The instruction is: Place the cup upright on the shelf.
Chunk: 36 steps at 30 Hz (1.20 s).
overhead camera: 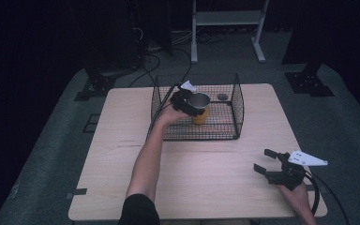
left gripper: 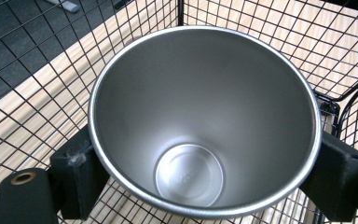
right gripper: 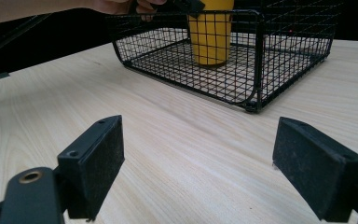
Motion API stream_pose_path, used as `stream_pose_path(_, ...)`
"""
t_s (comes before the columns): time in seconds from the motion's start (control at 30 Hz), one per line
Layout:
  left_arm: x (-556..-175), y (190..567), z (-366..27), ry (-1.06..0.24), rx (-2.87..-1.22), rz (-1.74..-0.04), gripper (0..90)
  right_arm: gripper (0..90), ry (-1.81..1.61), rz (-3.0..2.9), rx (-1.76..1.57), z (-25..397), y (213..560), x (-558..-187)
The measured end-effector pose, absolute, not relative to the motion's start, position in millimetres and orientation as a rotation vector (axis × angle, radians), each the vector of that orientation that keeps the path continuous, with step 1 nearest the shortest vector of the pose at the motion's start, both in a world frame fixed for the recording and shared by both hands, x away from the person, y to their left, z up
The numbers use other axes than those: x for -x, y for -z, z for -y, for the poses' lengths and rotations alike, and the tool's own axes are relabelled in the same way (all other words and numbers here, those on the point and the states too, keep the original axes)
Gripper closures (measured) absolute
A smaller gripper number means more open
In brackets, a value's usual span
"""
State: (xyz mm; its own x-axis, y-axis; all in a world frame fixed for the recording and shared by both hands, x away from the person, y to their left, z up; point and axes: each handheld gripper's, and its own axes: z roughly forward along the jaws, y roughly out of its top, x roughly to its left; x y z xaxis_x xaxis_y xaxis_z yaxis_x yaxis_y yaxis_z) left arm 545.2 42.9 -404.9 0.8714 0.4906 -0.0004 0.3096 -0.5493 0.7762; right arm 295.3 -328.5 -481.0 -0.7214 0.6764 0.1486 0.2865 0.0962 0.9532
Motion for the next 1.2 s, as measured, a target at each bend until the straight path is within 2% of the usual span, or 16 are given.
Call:
stream_pose_path(0.6, -542.8, 400.4, -40.4, -0.285, -2.159, -0.582, 2.6, 15.3, -1.661, -2.053, -0.95, 328.7, 481.0, -295.5)
stream_pose_path(1.2, -540.4, 388.1, -42.6, -0.334, -2.08, -0.578, 0.9, 14.8, -1.681, -2.038, -0.965, 331.1, 481.5, -295.5)
